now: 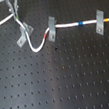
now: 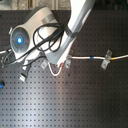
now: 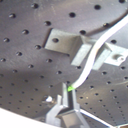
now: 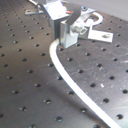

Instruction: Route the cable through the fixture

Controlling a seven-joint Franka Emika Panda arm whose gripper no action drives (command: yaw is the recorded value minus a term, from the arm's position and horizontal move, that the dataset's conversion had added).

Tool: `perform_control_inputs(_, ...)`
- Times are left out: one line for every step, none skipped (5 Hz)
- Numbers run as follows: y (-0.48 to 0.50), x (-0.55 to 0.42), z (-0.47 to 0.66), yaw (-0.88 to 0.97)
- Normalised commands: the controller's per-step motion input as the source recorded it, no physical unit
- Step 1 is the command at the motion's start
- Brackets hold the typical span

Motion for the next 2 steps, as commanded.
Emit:
perform_control_inputs(-0.053, -0.17, 0.37, 0.02)
perform_control_inputs(-0.023, 0.007, 0.03, 0.0)
